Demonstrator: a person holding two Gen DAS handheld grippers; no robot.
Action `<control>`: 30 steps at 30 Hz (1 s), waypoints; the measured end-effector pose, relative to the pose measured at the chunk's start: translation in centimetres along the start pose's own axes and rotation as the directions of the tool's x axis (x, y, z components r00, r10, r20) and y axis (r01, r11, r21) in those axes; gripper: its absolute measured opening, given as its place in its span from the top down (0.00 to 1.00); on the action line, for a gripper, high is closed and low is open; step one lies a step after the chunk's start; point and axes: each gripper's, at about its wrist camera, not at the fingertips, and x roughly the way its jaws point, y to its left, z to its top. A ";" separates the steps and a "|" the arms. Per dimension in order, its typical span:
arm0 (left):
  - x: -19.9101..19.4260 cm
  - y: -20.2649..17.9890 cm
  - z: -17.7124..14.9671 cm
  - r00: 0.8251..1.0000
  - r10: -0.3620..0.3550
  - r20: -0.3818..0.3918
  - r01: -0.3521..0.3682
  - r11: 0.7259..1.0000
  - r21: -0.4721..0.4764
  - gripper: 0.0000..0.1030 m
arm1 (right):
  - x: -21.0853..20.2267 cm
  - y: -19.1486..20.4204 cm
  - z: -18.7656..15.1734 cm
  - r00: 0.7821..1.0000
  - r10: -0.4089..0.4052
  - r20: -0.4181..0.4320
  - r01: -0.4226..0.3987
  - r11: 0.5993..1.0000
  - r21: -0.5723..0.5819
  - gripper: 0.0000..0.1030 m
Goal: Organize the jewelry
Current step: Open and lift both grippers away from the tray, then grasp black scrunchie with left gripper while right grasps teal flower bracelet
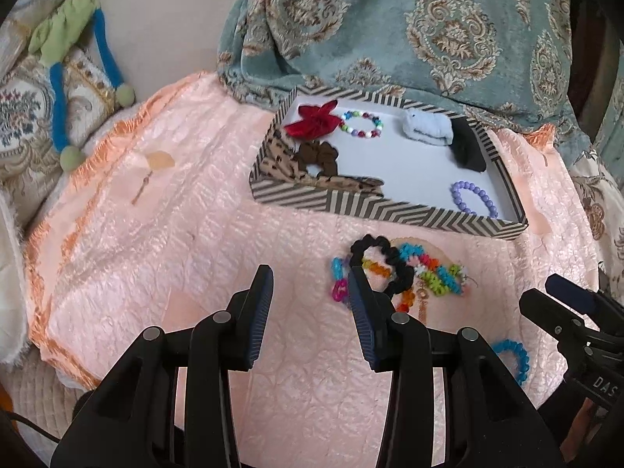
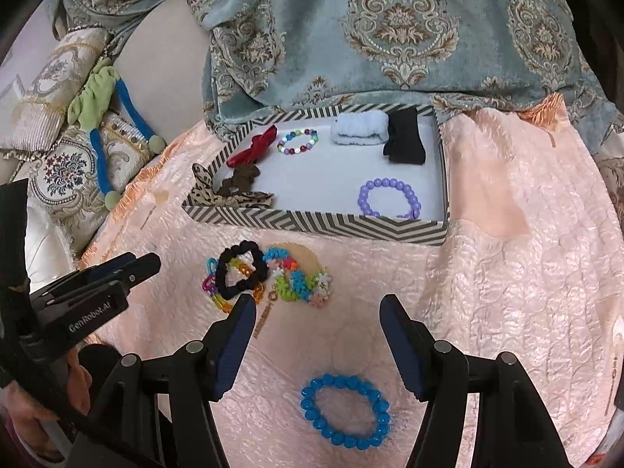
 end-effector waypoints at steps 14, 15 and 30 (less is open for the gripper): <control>3.9 1.4 1.5 0.986 -0.112 -0.127 0.102 0.991 -0.084 0.62 | 6.1 -0.2 0.7 0.995 -0.018 -0.094 0.011 0.997 -0.078 0.52; 4.5 1.0 1.8 0.982 -0.122 -0.146 0.113 0.991 -0.071 0.62 | 6.5 -0.2 0.8 0.995 -0.018 -0.099 0.010 0.997 -0.080 0.52; 10.1 -2.3 3.6 0.964 -0.119 -0.240 0.144 0.985 0.090 0.62 | 9.3 1.7 1.5 0.988 -0.030 -0.148 -0.002 0.977 -0.212 0.57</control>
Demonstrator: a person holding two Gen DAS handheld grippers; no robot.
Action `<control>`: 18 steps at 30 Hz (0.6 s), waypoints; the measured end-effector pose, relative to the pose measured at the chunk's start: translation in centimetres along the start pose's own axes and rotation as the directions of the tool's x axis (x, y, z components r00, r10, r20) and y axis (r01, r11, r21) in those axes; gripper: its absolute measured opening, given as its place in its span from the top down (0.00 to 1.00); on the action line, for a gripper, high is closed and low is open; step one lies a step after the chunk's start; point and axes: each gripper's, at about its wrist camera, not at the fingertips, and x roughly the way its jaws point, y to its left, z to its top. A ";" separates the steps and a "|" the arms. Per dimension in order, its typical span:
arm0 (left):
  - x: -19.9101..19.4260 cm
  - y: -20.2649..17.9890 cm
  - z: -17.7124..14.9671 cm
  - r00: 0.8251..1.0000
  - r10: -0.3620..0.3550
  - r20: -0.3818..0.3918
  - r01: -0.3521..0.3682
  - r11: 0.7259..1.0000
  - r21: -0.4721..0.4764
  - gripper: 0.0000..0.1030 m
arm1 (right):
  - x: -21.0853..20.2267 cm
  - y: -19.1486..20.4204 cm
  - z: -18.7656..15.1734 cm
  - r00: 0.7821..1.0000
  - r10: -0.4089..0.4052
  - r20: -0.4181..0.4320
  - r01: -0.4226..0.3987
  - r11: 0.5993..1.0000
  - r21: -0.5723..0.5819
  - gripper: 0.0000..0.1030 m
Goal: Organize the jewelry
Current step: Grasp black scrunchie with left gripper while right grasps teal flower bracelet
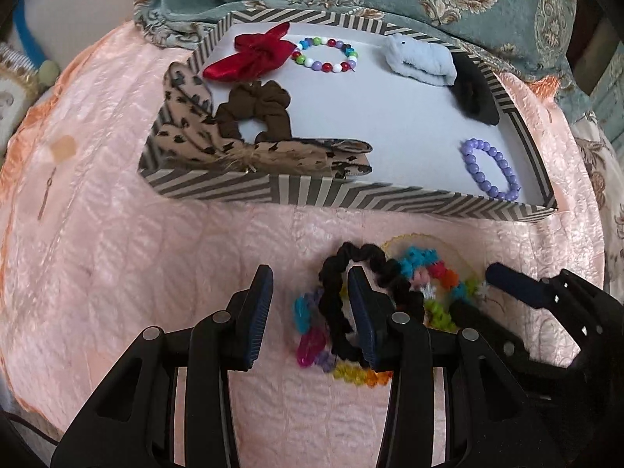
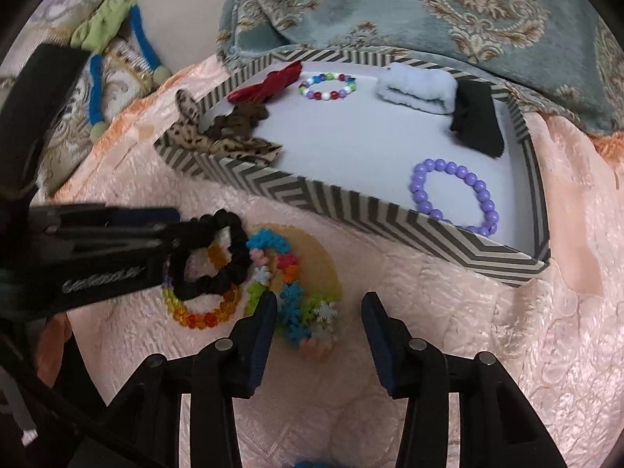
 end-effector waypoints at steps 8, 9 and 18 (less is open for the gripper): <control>1.3 -0.5 0.9 1.000 -0.024 0.001 0.024 0.998 0.060 0.79 | 0.3 -0.4 0.2 0.999 -0.037 0.017 0.037 0.999 -0.016 0.83; 1.4 -0.4 0.9 1.000 -0.030 0.000 0.030 0.998 0.060 0.88 | 0.1 -0.7 0.2 0.999 -0.035 0.022 0.035 0.999 -0.005 0.84; -2.1 0.6 1.2 0.993 -0.103 0.057 0.103 0.995 0.006 0.92 | -5.1 -2.1 0.3 0.990 0.031 0.135 -0.041 0.997 0.070 0.88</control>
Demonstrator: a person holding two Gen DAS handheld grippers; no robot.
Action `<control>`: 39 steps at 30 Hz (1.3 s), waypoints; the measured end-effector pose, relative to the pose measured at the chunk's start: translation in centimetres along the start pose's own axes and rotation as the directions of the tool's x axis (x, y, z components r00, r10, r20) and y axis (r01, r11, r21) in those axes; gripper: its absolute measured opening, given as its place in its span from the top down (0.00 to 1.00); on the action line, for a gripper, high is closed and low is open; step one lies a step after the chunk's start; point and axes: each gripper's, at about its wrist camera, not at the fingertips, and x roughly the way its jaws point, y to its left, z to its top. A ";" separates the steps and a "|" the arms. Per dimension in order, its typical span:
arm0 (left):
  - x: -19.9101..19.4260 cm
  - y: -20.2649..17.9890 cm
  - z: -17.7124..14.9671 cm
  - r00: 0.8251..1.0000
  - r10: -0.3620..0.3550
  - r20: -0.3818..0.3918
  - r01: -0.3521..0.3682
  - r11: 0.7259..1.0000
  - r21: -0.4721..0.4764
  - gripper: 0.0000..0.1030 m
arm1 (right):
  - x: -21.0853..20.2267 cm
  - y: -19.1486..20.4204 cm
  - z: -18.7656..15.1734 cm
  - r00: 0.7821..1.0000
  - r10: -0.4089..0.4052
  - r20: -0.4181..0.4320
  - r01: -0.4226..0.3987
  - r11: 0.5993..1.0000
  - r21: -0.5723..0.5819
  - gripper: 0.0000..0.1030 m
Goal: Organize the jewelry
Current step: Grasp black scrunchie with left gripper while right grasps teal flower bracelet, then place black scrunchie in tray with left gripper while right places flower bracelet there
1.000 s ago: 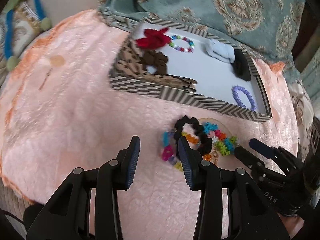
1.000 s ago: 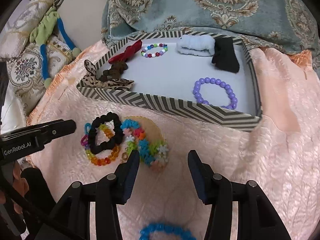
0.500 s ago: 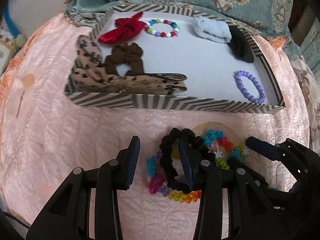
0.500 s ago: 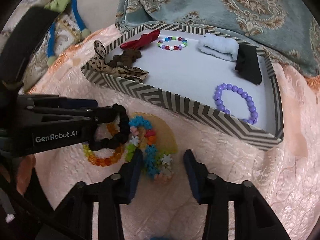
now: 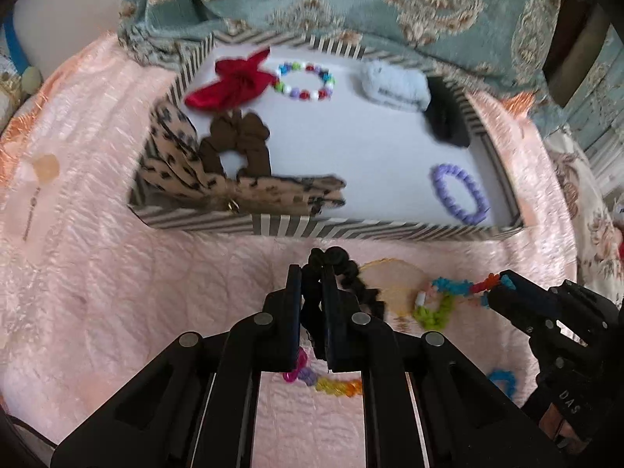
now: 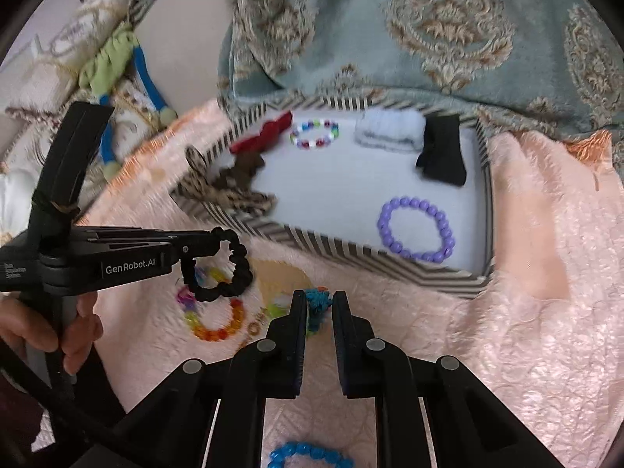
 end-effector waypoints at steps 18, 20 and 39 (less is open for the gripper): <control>-8.3 -2.1 0.6 0.983 0.051 0.174 -0.059 0.998 0.039 0.92 | -8.3 -0.1 2.4 0.985 0.025 0.172 -0.032 0.999 0.035 0.88; -8.5 -2.3 0.7 0.981 0.060 0.182 -0.069 0.997 0.042 0.92 | -8.7 0.0 2.7 0.984 0.025 0.179 -0.032 0.999 0.035 0.88; -7.4 -3.0 3.2 0.969 0.131 0.209 -0.147 0.987 0.066 0.92 | -7.3 -0.1 6.4 0.984 0.034 0.177 -0.039 0.999 0.025 0.88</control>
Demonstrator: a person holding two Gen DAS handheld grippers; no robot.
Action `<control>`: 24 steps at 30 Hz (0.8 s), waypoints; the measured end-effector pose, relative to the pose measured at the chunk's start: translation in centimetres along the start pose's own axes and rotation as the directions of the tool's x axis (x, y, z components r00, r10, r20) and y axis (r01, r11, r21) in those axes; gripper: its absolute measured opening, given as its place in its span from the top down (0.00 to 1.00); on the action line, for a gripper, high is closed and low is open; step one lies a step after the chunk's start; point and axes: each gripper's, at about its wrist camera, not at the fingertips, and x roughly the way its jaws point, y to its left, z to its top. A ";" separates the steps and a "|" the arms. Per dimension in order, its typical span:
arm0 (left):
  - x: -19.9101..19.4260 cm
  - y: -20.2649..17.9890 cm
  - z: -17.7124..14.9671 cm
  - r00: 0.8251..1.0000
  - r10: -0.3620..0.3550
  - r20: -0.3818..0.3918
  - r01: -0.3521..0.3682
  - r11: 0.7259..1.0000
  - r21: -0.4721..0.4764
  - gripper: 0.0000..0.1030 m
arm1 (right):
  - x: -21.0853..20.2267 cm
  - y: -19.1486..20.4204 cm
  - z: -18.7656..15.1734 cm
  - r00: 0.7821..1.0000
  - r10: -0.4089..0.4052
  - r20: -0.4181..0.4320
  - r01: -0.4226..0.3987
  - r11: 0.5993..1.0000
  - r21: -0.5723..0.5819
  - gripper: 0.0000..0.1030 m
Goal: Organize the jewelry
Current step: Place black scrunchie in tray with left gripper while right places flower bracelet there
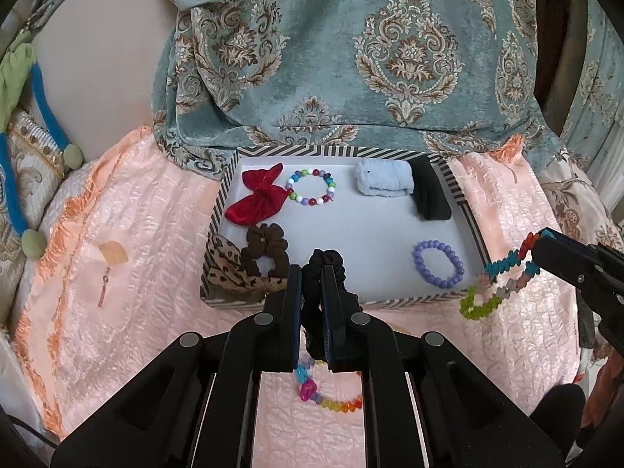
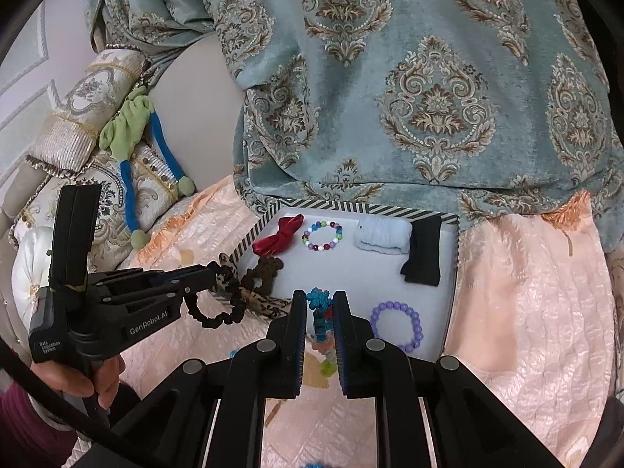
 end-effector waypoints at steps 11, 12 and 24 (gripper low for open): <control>4.7 0.4 3.4 0.999 0.003 -0.041 -0.004 0.999 -0.034 0.92 | 5.1 -1.7 2.8 0.999 -0.012 -0.053 0.013 1.000 0.017 0.88; 5.1 0.3 3.7 0.999 0.001 -0.044 -0.002 0.999 -0.037 0.92 | 5.8 -1.9 3.1 0.998 -0.012 -0.059 0.013 1.000 0.017 0.88; 13.6 0.6 6.6 0.994 -0.007 -0.113 -0.006 0.993 -0.115 0.92 | 14.7 -6.3 4.6 0.983 -0.047 -0.180 0.059 0.996 0.061 0.88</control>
